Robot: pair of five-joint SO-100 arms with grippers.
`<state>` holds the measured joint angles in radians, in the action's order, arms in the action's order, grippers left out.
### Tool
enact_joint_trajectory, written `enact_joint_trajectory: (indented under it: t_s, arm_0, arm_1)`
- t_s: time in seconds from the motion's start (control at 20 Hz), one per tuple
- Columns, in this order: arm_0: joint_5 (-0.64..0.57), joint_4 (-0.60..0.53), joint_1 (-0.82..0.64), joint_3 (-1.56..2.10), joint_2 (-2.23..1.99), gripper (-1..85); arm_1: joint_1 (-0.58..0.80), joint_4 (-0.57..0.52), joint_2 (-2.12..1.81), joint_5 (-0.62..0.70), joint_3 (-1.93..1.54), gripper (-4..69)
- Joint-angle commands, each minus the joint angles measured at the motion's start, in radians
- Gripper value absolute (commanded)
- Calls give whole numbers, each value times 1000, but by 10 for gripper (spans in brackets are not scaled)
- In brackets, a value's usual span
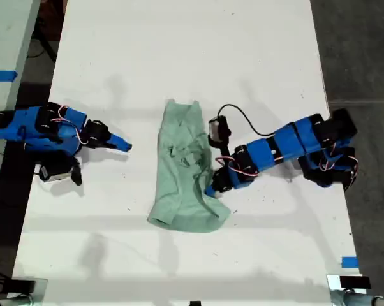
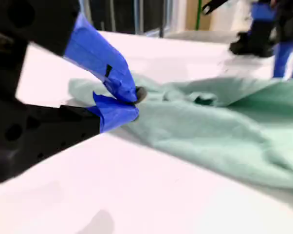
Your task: Fold t shirt
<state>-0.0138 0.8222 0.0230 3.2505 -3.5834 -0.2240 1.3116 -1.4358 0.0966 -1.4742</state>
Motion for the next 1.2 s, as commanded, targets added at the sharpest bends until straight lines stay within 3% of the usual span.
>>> enact_joint_trajectory:
  t_s: [0.0,0.25,0.35,0.5,0.6,0.8,1.15]
  arm_0:
    - [84,-285,195,32,-12,111]
    - [109,-290,163,-23,55,114]
    - [41,-204,60,-218,296,117]
    - [-17,41,-34,-672,808,122]
    - [20,149,14,-914,1175,126]
    - [132,176,170,-1223,1623,167]
    - [198,255,357,-1836,2152,163]
  arm_1:
    - [-38,23,-5,-31,98,271]
    - [-52,127,-9,-66,167,281]
    - [-41,169,-2,-41,233,282]
    - [-29,241,29,-17,353,284]
    - [-32,279,48,-17,420,286]
    - [-61,298,67,-38,454,296]
    - [-143,161,138,-31,492,300]
